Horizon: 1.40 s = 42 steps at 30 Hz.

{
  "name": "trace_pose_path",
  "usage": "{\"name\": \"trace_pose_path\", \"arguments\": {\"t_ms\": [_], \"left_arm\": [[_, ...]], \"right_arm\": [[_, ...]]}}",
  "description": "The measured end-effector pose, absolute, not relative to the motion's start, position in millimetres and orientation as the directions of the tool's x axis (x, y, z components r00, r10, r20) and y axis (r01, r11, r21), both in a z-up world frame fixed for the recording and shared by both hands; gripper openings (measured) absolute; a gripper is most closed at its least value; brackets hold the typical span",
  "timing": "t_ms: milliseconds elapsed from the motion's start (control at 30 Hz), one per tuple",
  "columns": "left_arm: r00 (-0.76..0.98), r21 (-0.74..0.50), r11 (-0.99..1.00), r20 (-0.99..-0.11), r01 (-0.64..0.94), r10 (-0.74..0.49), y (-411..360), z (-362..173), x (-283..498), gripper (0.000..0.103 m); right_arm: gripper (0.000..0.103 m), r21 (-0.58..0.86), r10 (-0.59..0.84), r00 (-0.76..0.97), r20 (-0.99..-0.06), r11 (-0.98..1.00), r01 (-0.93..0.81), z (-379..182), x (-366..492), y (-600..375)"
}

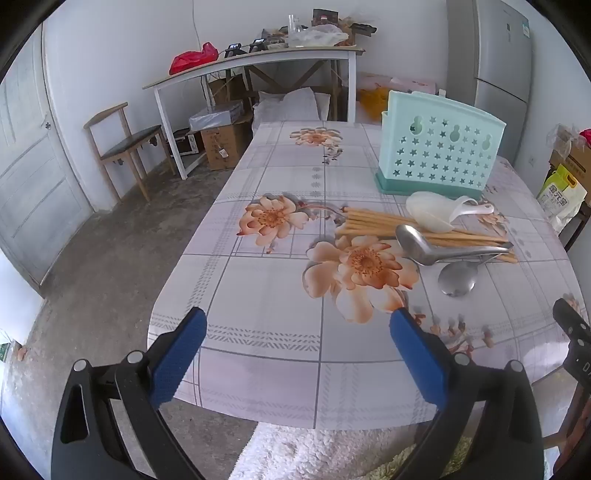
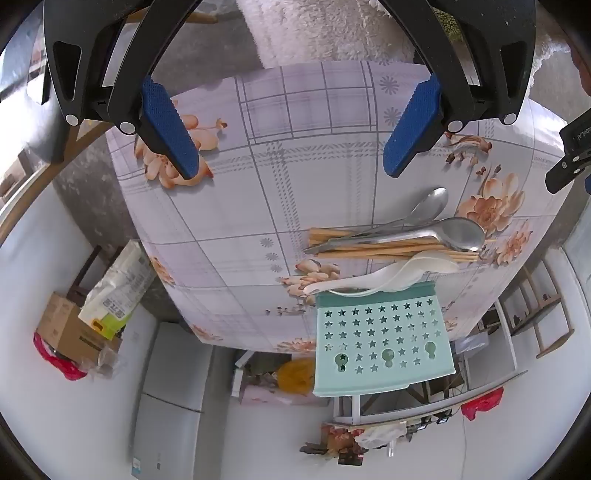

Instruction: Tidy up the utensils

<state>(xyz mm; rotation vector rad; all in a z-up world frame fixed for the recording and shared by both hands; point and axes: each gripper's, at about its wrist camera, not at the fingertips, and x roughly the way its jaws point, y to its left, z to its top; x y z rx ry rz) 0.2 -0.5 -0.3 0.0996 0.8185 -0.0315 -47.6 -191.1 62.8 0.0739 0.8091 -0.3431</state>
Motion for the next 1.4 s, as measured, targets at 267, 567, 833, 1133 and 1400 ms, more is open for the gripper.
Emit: {"name": "trace_pose_path", "arguments": {"t_ms": [267,567,833,1133,1400], "left_arm": [[0.689,0.072,0.995,-0.725,0.067,0.006,-0.6,-0.1,0.2,0.097],[0.693,0.071,0.995,-0.721,0.068,0.005,-3.5,1.0,5.0,0.097],[0.693,0.073,0.995,-0.721,0.066,0.007,-5.1,1.7,2.5,0.097],[0.691,0.077,0.995,-0.722,0.061,0.013,-1.6,-0.1,0.0,0.097],[0.689,0.079,0.995,-0.725,0.06,0.016,-0.5,-0.9,0.4,0.097]], "right_arm": [[0.095,-0.063,-0.27,0.646,-0.714,0.944,0.325,62.5,-48.7,-191.7],[0.095,-0.066,-0.275,0.647,-0.711,0.942,0.328,66.4,-47.6,-189.6],[0.095,-0.066,-0.275,0.649,-0.709,0.943,0.327,66.6,-47.6,-188.5],[0.095,-0.066,-0.276,0.649,-0.709,0.943,0.327,67.3,-47.2,-187.5],[0.095,-0.066,-0.275,0.65,-0.709,0.943,0.327,67.8,-46.6,-187.4]]}}
